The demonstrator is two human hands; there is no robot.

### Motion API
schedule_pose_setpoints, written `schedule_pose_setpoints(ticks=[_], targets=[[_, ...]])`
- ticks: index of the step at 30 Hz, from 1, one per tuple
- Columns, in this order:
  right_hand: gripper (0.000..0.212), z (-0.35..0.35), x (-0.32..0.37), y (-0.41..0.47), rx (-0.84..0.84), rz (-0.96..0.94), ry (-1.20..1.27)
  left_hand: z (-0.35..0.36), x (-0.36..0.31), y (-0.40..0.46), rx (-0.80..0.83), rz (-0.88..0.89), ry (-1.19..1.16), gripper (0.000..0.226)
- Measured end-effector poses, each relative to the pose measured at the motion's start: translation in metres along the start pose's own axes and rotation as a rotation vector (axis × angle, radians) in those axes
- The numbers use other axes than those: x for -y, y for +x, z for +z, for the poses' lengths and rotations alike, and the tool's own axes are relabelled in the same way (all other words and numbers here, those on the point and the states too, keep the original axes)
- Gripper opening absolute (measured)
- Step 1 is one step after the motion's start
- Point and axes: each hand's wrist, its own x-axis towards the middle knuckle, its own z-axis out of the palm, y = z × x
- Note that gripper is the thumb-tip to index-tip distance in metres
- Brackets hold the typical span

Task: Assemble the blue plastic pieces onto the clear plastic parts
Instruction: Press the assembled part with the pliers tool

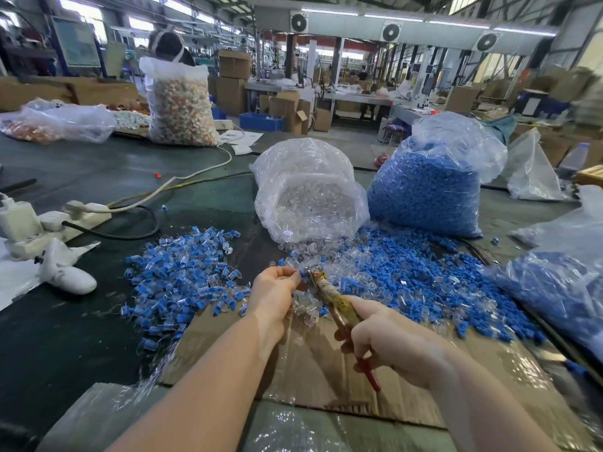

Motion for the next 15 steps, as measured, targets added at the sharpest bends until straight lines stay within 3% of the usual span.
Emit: schedule_pose_setpoints(ticks=[8,15], targets=[[0.051,-0.0004,-0.0027,-0.0011,0.007,-0.015,0.016,0.0036,0.0029,-0.0055,-0.025,0.080,0.074,0.011],[0.033,0.0070,-0.0086,0.0016,-0.119,-0.040,-0.084,0.0066,0.0031,-0.0079,-0.009,0.029,0.025,0.011]])
